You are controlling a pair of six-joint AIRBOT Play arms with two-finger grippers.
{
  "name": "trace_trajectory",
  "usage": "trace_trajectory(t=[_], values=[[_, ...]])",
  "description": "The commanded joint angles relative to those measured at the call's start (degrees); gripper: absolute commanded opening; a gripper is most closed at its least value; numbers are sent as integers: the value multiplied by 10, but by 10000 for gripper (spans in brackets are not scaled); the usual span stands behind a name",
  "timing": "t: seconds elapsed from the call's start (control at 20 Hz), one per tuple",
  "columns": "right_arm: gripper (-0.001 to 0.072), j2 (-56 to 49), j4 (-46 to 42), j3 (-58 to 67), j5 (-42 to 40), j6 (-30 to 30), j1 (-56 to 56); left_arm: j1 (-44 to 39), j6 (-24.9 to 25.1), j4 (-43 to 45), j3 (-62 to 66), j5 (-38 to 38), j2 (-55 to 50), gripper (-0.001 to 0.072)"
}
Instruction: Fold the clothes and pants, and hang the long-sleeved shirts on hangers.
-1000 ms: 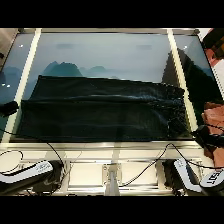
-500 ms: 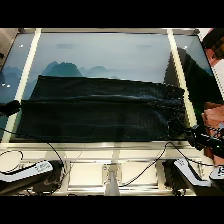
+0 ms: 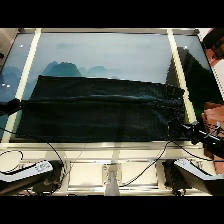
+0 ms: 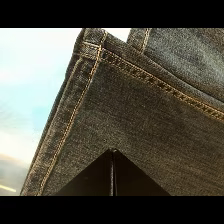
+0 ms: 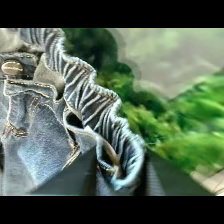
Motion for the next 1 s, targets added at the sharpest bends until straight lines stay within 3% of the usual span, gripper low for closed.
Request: trace_trajectory(t=[0.0, 0.05, 0.1, 0.15, 0.2, 0.25, 0.4, 0.75, 0.85, 0.95], values=[[142, -13, 54, 0, 5, -62, 0, 0, -7, -1, 0, -2, 0, 52], [35, -13, 59, 0, 5, -62, 0, 0, -7, -1, 0, -11, 0, 165], [38, -13, 61, 0, 5, -64, 0, 0, -7, -1, 0, -21, 0, 215], [38, -13, 61, 0, 5, -64, 0, 3, -7, 2, 0, -32, 0, 208], [38, -13, 61, 0, 5, -64, 0, 9, -7, 2, 0, -49, 1, 81], [38, -13, 62, 0, 9, -64, 0, 18, -7, 7, 0, -70, 1, 29], [38, -13, 63, 0, 25, -64, 0, 66, -65, 41, 0, -112, 0, 29], [38, -13, 63, 0, 25, -64, 0, 227, -56, 46, -19, -189, 3, 29], [38, -13, 63, 0, 28, -64, 0, 269, -26, 5, -59, -172, 9, 32], [38, -13, 62, 0, 34, -64, 0, 299, 41, -64, -101, -156, 13, 36]])
